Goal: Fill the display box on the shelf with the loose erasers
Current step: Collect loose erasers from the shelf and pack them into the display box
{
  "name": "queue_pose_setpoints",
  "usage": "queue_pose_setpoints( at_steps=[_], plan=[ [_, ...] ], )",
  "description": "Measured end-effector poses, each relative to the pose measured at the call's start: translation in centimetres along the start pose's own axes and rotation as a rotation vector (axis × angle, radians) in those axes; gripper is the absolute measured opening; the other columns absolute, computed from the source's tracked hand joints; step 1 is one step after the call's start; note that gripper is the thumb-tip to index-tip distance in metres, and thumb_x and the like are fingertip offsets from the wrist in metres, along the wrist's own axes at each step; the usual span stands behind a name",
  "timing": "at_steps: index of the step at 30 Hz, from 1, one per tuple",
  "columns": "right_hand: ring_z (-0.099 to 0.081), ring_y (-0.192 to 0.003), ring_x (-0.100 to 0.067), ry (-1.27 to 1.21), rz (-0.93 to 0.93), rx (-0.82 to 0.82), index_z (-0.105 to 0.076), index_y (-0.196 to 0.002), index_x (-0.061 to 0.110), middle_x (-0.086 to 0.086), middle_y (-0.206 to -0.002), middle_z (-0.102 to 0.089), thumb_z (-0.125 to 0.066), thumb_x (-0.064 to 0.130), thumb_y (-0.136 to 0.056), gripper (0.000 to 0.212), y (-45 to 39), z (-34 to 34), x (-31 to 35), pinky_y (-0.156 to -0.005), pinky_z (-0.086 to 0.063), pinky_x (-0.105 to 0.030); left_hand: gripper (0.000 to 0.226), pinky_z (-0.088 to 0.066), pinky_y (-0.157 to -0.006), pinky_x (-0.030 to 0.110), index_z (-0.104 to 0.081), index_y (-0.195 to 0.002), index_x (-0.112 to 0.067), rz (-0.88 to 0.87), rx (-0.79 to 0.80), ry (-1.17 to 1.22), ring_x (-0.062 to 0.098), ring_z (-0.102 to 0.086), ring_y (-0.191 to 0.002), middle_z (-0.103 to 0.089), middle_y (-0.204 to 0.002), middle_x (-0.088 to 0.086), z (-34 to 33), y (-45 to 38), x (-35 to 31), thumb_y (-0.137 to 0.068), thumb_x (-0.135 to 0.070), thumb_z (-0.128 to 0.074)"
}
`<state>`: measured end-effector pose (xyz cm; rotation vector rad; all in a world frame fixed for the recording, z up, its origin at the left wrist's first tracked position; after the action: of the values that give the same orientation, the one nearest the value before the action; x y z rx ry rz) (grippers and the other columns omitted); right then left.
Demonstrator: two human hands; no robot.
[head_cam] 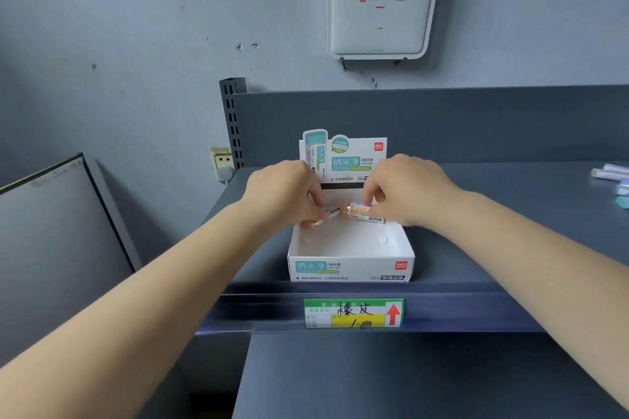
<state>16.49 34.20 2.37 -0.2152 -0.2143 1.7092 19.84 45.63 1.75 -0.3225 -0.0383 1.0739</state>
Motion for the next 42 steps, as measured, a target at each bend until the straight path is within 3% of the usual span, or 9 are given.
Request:
queue_pose_setpoints(
  at_steps=[6,9,14,18,22,31,34,39,42],
  plan=[
    [-0.054,-0.081,-0.020,0.126,0.045,0.109,-0.069,-0.097,0.031,0.009,-0.083,-0.053,-0.064,0.022,-0.078,0.022,-0.4,-0.7,1.1,-0.060,-0.034,-0.026,0.021,-0.024,-0.048,0.019,-0.073,-0.089,-0.032,-0.025,0.050,-0.091,0.015,-0.051,-0.071,-0.055,-0.069,-0.011,-0.4,-0.3,-0.5,-0.070,-0.041,-0.074],
    [-0.055,-0.082,-0.023,0.193,0.050,0.098,-0.069,-0.098,0.030,0.005,-0.086,-0.055,-0.057,0.007,-0.079,0.033,-0.5,-0.8,1.3,-0.059,-0.034,-0.026,0.019,-0.026,-0.048,0.019,-0.073,-0.090,-0.033,-0.029,0.082,-0.087,0.015,-0.052,-0.074,-0.059,-0.077,-0.012,-0.7,-0.4,-0.5,-0.072,-0.038,-0.073],
    [-0.058,-0.087,-0.024,0.176,-0.012,0.029,-0.069,-0.094,0.026,0.000,-0.102,-0.063,-0.058,0.007,-0.080,0.025,-0.9,-0.5,0.9,-0.062,-0.034,-0.026,0.023,-0.029,-0.049,0.019,-0.072,-0.095,-0.037,-0.050,0.157,-0.130,0.013,-0.050,-0.074,-0.060,-0.082,-0.014,-0.9,-0.3,-0.8,-0.072,-0.037,-0.072],
    [-0.054,-0.083,-0.022,0.119,-0.036,0.007,-0.067,-0.084,0.024,0.003,-0.091,-0.058,-0.061,0.009,-0.078,0.018,-1.0,-0.7,0.3,-0.053,-0.029,-0.022,0.024,-0.032,-0.051,0.020,-0.072,-0.098,-0.037,-0.033,0.160,-0.105,0.014,-0.051,-0.077,-0.059,-0.084,-0.015,-1.2,-0.5,-0.5,-0.075,-0.031,-0.070],
    [-0.056,-0.085,-0.020,0.007,-0.006,0.053,-0.066,-0.073,0.023,0.005,-0.079,-0.053,-0.067,0.013,-0.074,0.010,-1.0,-1.3,-0.1,-0.061,-0.045,-0.025,0.028,-0.048,-0.065,0.025,-0.072,-0.098,-0.035,0.022,0.166,-0.008,0.015,-0.056,-0.080,-0.068,-0.095,-0.013,-1.5,-0.7,0.2,-0.074,-0.022,-0.070],
    [-0.051,-0.078,-0.018,-0.029,-0.006,-0.021,-0.061,-0.066,0.020,0.007,-0.067,-0.047,-0.065,0.009,-0.074,0.015,-1.0,-0.9,-0.1,-0.048,-0.032,-0.018,0.028,-0.053,-0.064,0.030,-0.074,-0.090,-0.029,0.081,0.038,0.011,0.025,-0.064,-0.084,-0.070,-0.100,-0.006,-1.7,-1.1,0.6,-0.077,-0.009,-0.059],
    [-0.054,-0.081,-0.021,-0.048,-0.016,-0.049,-0.060,-0.066,0.020,0.005,-0.073,-0.049,-0.064,0.010,-0.075,0.015,-1.0,-0.9,0.0,-0.053,-0.036,-0.022,0.021,-0.055,-0.066,0.032,-0.074,-0.088,-0.027,0.081,0.006,0.016,0.025,-0.064,-0.083,-0.071,-0.099,-0.004,-1.6,-1.0,0.5,-0.077,-0.014,-0.062],
    [-0.053,-0.080,-0.017,-0.185,0.044,-0.105,-0.070,-0.083,0.020,0.009,-0.072,-0.052,-0.060,0.018,-0.082,0.011,-0.1,0.6,0.0,-0.068,-0.049,-0.030,0.019,-0.041,-0.060,0.026,-0.071,-0.091,-0.032,0.044,-0.147,-0.033,0.021,-0.060,-0.083,-0.068,-0.101,-0.004,1.1,0.1,-0.5,-0.077,-0.020,-0.066],
    [-0.054,-0.078,-0.019,-0.093,0.088,-0.239,-0.067,-0.084,0.020,0.006,-0.079,-0.059,-0.053,0.024,-0.085,0.015,1.4,3.1,-0.5,-0.064,-0.042,-0.027,0.020,-0.037,-0.062,0.026,-0.069,-0.095,-0.033,0.002,-0.245,-0.043,0.022,-0.056,-0.080,-0.066,-0.092,-0.003,3.5,1.0,-2.3,-0.078,-0.023,-0.062]
  ],
)
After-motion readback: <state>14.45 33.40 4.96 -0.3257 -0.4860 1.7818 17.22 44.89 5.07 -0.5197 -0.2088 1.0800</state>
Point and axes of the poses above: each hand's wrist, its own y-axis away from the middle knuckle, its own z-axis out of the back of the hand, x = y × z, the point moved 10 cm from there along -y, towards the middle knuckle
